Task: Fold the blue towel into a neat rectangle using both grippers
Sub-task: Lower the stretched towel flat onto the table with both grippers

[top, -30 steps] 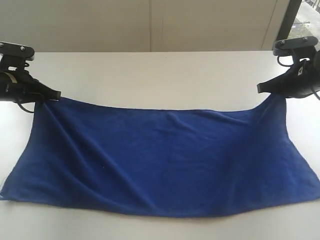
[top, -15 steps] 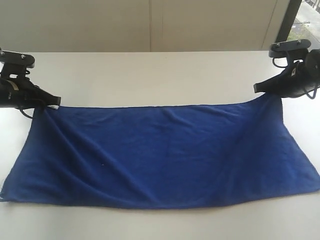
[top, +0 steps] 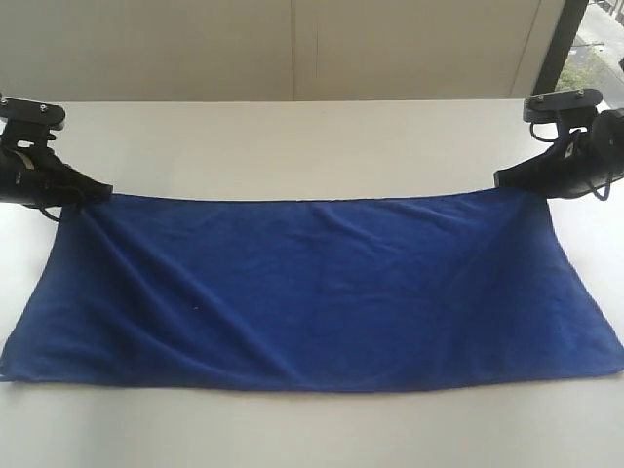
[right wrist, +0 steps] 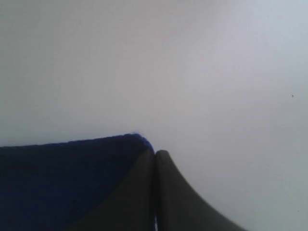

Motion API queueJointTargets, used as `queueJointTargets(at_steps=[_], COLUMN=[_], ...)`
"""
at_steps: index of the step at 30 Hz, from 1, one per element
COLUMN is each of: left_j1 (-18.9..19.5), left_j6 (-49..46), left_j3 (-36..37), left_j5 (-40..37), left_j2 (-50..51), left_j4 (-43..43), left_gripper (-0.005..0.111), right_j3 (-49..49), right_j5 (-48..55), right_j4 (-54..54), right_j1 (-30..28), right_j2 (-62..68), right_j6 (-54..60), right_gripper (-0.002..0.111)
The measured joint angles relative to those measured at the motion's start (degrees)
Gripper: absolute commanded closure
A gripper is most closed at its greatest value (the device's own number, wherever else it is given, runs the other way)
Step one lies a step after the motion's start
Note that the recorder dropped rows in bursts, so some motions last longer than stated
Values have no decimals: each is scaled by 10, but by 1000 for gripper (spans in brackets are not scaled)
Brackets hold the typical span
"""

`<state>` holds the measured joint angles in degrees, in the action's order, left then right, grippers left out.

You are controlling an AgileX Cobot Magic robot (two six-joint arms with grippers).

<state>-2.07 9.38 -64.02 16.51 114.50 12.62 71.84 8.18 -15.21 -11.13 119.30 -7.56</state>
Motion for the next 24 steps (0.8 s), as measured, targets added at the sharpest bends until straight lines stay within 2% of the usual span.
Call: queueJointTargets(at_steps=[5,24], left_j1=[12,12], left_j6=[0,-1], left_j3=[0,-3], left_j5=[-8,15], left_j2=[4,27], left_j4=[-2,-4], left_gripper=[107,107], right_j3=[5,13], right_j5=[-12,-28], right_j4=[1,1], right_j1=[-2,-2], right_j2=[4,24], right_j6=[0,0], right_gripper=[108,108])
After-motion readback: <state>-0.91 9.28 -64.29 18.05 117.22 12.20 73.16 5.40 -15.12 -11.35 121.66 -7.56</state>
